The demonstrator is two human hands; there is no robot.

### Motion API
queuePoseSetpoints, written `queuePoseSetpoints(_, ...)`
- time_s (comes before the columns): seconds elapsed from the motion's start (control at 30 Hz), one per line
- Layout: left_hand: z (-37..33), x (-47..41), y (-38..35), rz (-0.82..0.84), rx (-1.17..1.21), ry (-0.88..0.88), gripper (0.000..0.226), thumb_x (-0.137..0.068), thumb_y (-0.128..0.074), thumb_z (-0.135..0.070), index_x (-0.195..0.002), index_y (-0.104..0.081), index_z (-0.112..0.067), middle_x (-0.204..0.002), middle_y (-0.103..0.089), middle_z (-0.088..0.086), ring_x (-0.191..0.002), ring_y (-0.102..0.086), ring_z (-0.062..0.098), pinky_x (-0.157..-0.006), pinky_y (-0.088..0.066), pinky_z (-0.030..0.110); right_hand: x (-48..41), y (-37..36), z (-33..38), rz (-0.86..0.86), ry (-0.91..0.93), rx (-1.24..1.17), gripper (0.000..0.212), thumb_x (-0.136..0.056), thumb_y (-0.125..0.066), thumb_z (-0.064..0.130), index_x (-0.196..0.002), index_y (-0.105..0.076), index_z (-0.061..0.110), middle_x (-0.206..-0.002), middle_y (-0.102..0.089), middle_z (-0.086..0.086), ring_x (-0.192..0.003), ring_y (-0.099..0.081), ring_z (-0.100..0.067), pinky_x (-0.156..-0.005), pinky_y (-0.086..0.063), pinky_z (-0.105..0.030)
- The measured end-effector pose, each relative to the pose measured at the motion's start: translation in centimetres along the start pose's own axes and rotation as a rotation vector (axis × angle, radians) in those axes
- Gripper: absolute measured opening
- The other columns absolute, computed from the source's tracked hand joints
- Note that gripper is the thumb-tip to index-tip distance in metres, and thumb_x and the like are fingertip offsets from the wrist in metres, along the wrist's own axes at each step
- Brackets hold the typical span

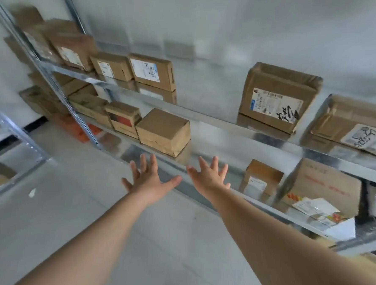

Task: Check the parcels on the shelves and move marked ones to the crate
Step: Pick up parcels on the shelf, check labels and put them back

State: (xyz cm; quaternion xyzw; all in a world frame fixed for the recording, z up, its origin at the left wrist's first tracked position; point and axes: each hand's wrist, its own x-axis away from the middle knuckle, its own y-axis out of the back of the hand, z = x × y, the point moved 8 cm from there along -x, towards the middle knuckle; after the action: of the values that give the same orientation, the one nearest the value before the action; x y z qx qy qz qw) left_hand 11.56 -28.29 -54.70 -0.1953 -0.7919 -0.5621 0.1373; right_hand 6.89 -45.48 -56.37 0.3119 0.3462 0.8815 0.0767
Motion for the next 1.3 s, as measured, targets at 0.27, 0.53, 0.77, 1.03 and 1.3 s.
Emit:
queuePoseSetpoints(0.27,5.5,-8.3,7.4,0.035,0.018,-0.041,0.111,-0.082,-0.044,-0.08,-0.154,0.025,-0.03,-0.16,0.036,-0.001,-0.154,0.016,0.022,-0.12,0.01,0.06,-5.5,-6.0,9.7,-0.014,-0.059,-0.09,0.061,-0.103,-0.033,0.058,-0.16,-0.017,0.043,-0.171,0.015,0.004,-0.155,0.024,-0.031,-0.12,-0.003,-0.068)
queuePoseSetpoints(0.53,9.3,-18.5,9.3,0.071,0.052,-0.026,0.111,-0.084,-0.048,-0.077,-0.156,0.02,-0.027,-0.162,0.033,0.002,-0.152,0.023,0.026,-0.122,0.002,0.059,-14.0,-9.4,13.4,-0.034,-0.17,-0.151,0.064,-0.103,-0.034,0.057,-0.161,-0.016,0.038,-0.172,0.01,0.001,-0.156,0.019,-0.03,-0.122,-0.007,-0.061)
queuePoseSetpoints(0.77,8.8,-28.9,11.7,0.066,0.238,-0.068,0.112,-0.089,-0.061,-0.058,-0.153,0.027,-0.031,-0.162,0.032,0.002,-0.155,0.008,0.027,-0.122,-0.013,0.051,-23.4,-10.6,16.3,-0.104,-0.314,-0.238,0.078,-0.102,-0.039,0.058,-0.164,-0.007,0.024,-0.172,0.004,-0.007,-0.157,0.015,-0.03,-0.124,-0.004,-0.054)
queuePoseSetpoints(1.03,10.5,-38.6,11.1,0.126,0.225,-0.079,0.109,-0.089,-0.058,-0.063,-0.156,0.021,-0.031,-0.165,0.026,0.002,-0.155,0.003,0.029,-0.121,-0.016,0.053,-30.2,-12.3,17.0,-0.189,-0.389,-0.292,0.078,-0.101,-0.043,0.058,-0.163,-0.01,0.027,-0.17,-0.011,-0.011,-0.157,-0.001,-0.032,-0.123,-0.011,-0.052)
queuePoseSetpoints(1.3,10.4,-47.3,9.2,0.043,0.244,-0.143,0.098,-0.093,-0.051,-0.063,-0.16,0.009,-0.024,-0.168,0.012,0.0,-0.155,-0.009,0.028,-0.115,-0.031,0.047,-35.7,-13.4,15.2,-0.381,-0.422,-0.492,0.077,-0.102,-0.047,0.051,-0.163,-0.008,0.026,-0.171,-0.005,-0.009,-0.156,-0.001,-0.034,-0.123,-0.013,-0.053)
